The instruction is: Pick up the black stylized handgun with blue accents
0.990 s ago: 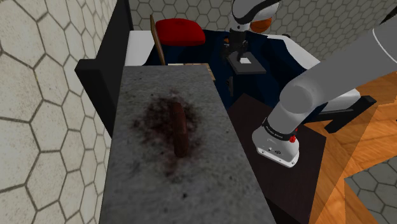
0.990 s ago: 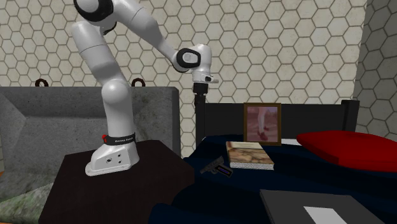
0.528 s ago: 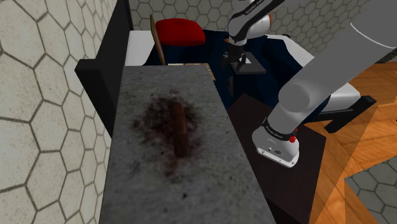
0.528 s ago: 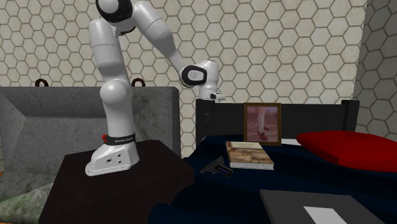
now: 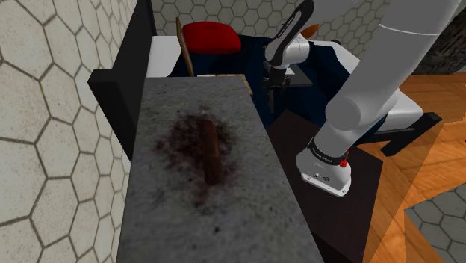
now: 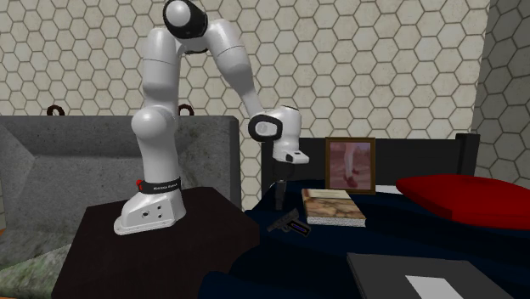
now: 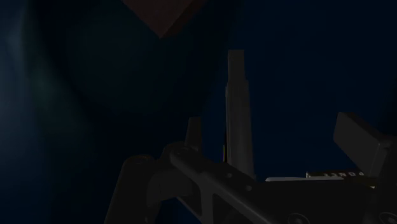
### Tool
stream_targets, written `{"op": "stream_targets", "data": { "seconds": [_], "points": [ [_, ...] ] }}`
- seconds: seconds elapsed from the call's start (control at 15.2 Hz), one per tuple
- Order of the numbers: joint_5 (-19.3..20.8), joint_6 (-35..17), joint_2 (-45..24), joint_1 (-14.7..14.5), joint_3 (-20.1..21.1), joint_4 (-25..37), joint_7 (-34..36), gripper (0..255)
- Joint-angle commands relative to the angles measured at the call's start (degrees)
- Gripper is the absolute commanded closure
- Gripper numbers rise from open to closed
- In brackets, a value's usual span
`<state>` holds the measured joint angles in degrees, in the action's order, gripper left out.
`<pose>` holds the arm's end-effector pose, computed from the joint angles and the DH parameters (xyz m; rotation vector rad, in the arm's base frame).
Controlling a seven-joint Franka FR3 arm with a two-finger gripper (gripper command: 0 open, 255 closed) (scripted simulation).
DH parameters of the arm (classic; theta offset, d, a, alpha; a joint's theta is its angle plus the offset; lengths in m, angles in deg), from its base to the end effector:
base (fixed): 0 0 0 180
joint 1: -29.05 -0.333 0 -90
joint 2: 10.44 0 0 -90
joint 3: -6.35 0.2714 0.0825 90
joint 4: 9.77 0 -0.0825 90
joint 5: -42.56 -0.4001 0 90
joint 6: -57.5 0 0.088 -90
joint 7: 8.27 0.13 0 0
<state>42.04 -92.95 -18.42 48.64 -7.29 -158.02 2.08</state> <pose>0.3576 -0.2415 0.1210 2.9008 -1.1722 -0.1575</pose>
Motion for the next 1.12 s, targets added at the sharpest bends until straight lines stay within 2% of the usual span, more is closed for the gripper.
{"op": "stream_targets", "data": {
  "seconds": [0.0,0.66,0.73,1.06],
  "points": [
    [-2.25,-3.08,-4.42,1.02,-0.15,1.18,-0.12,0],
    [-6.35,-9.51,-12.82,3.22,2.43,2.96,-2.56,0],
    [-6.39,-9.59,-12.89,3.27,2.46,2.95,-2.61,255],
    [-6.35,-9.54,-12.78,3.25,2.42,2.89,-2.6,255]
  ]
}}
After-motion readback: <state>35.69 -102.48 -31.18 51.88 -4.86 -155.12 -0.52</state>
